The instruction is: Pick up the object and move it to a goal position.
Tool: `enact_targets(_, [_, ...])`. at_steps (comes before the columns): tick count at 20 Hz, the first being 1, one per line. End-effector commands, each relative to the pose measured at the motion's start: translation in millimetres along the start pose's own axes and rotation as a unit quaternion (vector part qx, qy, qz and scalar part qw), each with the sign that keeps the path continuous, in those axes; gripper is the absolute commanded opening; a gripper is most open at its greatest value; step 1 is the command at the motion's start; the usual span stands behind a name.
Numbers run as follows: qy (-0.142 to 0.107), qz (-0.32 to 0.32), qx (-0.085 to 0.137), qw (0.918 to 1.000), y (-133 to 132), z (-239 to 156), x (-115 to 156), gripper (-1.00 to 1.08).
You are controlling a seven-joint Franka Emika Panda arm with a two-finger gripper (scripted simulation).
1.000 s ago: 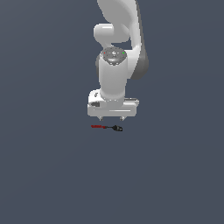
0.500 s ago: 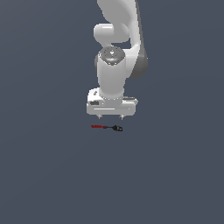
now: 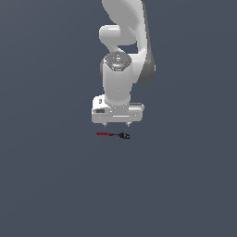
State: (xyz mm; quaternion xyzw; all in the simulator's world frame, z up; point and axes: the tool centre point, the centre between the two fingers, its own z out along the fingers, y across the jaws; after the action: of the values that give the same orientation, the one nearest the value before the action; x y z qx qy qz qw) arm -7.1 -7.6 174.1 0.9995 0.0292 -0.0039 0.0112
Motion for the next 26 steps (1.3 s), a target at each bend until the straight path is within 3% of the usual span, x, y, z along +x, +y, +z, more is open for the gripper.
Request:
enact_targets(1, [-0.001, -0.019, -0.001, 0.9998, 1.4, 3.6, -0.9, 1.00])
enact_targets(7, [-0.002, -0.083, -0.004, 0.9965, 5.6, 15.6, -3.8, 1.00])
enact_targets(13, [-0.004, -0.165, -0.006, 0.9862, 10.3, 30.4, -7.9, 1.00])
enact_targets(19, [-0.005, -0.247, -0.006, 0.9689, 14.2, 44.8, -12.2, 1.00])
enact_targets(26, [-0.006, -0.341, -0.005, 0.9400, 17.6, 60.9, -17.6, 1.00])
